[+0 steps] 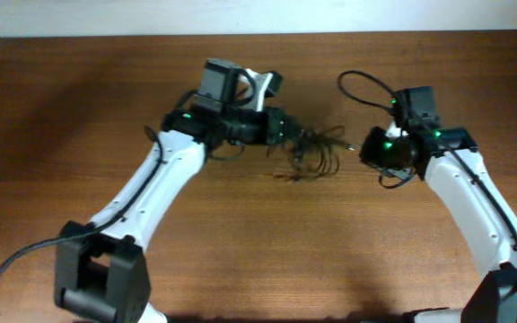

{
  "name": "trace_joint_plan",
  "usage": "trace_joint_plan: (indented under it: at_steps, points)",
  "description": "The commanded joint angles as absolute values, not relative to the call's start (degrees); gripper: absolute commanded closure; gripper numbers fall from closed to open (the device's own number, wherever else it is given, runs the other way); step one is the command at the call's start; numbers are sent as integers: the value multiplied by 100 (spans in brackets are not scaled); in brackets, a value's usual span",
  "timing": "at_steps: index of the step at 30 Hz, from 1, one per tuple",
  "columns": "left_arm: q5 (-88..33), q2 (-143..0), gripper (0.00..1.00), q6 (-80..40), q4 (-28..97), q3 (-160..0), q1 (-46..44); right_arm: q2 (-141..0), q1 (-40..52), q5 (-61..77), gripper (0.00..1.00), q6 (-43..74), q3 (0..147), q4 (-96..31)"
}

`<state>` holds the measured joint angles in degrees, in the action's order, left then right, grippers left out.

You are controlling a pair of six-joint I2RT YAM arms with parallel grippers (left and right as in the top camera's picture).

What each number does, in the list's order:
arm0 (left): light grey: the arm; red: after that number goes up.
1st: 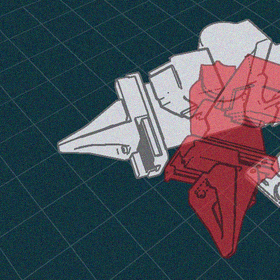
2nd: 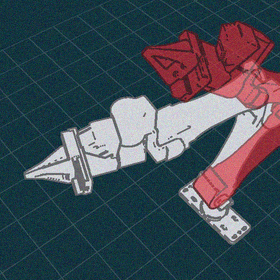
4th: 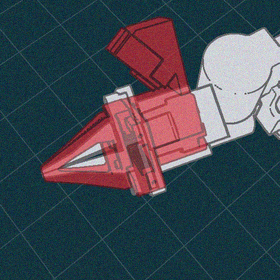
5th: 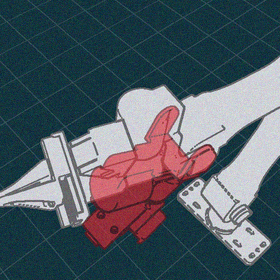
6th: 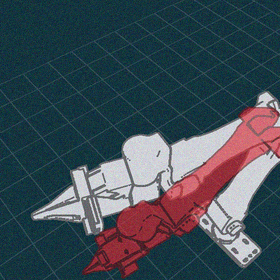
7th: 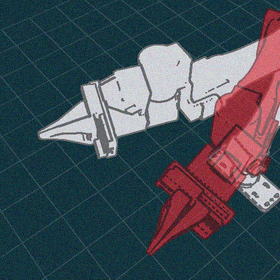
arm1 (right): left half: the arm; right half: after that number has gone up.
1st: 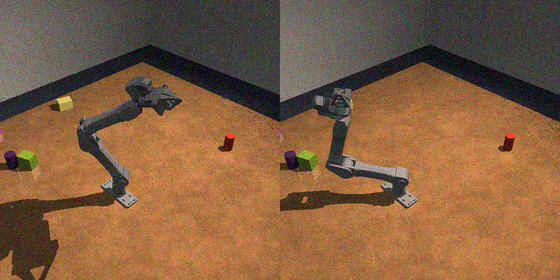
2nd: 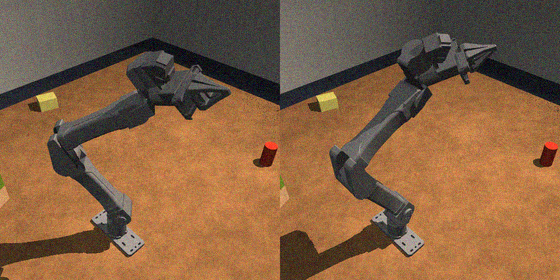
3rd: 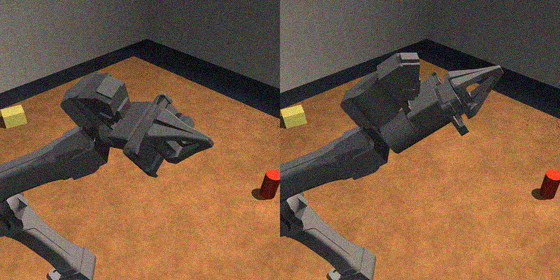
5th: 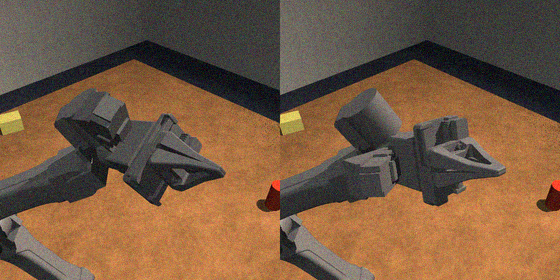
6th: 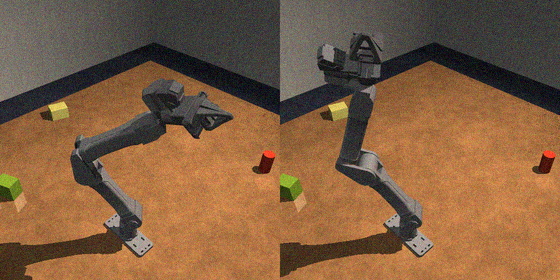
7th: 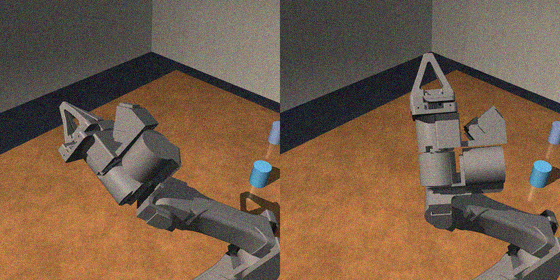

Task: Untangle cables
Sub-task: 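Release the cables and lower the bundle onto the table with the left gripper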

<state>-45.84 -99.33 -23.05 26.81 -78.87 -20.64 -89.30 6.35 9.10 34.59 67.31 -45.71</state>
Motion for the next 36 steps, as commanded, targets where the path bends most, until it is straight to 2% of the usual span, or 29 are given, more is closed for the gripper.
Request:
trace_joint_plan:
  at_steps: [1,2,3,4,5,6,7,8,9,11,12,13,14,15,17,22,23,24,25,26,29,30,33,36]
  points:
    - [-4069,-9692,62,-2222,3168,-7922,-1730,-8980,528,1087,73,3564,6731,-4600]
    - [-4045,-9695,87,-2222,3223,-7922,-1780,-8980,528,1194,73,3564,6731,-4609]
    - [-4029,-9695,95,-2220,3223,-7922,-1857,-8980,528,1306,73,3559,6731,-4606]
    - [-3826,-9695,94,-2220,3253,-7922,-1959,-8980,528,1522,73,3411,6731,-4613]
    - [-3044,-9695,66,-2224,3559,-7922,-2165,-8980,526,1743,65,2976,6731,-4694]
    - [-2604,-9695,24,-2482,3887,-7922,-2320,-8980,521,1741,60,2980,6731,-4849]
    - [-2443,-9695,4,-2860,4075,-7922,-2423,-8980,521,1741,58,2980,6731,-4915]
    - [-2012,-9697,1,-3450,4394,-7920,-2637,-8980,521,1739,56,2978,6731,-4963]
    - [-1238,-9712,6,-4091,4707,-7878,-2915,-8980,515,1739,55,2923,6731,-4998]
    - [-917,-9754,48,-5756,4790,-7605,-3275,-8980,447,1737,55,2676,6731,-5214]
    - [-917,-9754,49,-6383,4790,-7406,-3371,-8980,362,1739,55,2676,6731,-5328]
    - [-888,-9754,38,-6908,4772,-7144,-3439,-8980,250,1739,55,2676,6731,-5435]
    - [-843,-9754,31,-7301,4722,-6906,-3446,-8980,180,1739,55,2679,6731,-5492]
    - [-825,-9754,34,-7802,4512,-6569,-3439,-8980,113,1739,55,2679,6731,-5544]
    - [-856,-9754,46,-9242,3815,-5918,-3435,-8980,106,1739,55,2679,6731,-5577]
    - [-259,-9760,50,-9579,3339,-5701,-3435,-8980,106,1739,54,2679,6731,-5581]
    - [-388,-9758,59,-9574,3299,-5704,-3435,-8980,106,1737,51,2679,6731,-5577]
    - [-740,-9734,75,-9279,3297,-5706,-3435,-8980,106,1737,50,2679,6731,-5575]
    - [-650,-9629,72,-8921,3299,-5717,-3433,-8980,106,1734,49,2676,6731,-5575]
    - [-397,-9391,61,-8750,3299,-5730,-3385,-8980,106,1737,49,2676,6731,-5572]
    - [137,-9045,42,-8755,3109,-5730,-3317,-8980,106,1737,49,2676,6731,-5579]
    - [128,-9115,41,-8755,3002,-5730,-3319,-8980,110,1737,49,2676,6731,-5594]
    - [-279,-9588,50,-8777,2790,-5730,-3323,-8980,110,1734,48,2674,6731,-5662]
    - [-429,-9942,51,-8777,2742,-5730,-3323,-8980,110,1737,47,2676,6731,-5664]
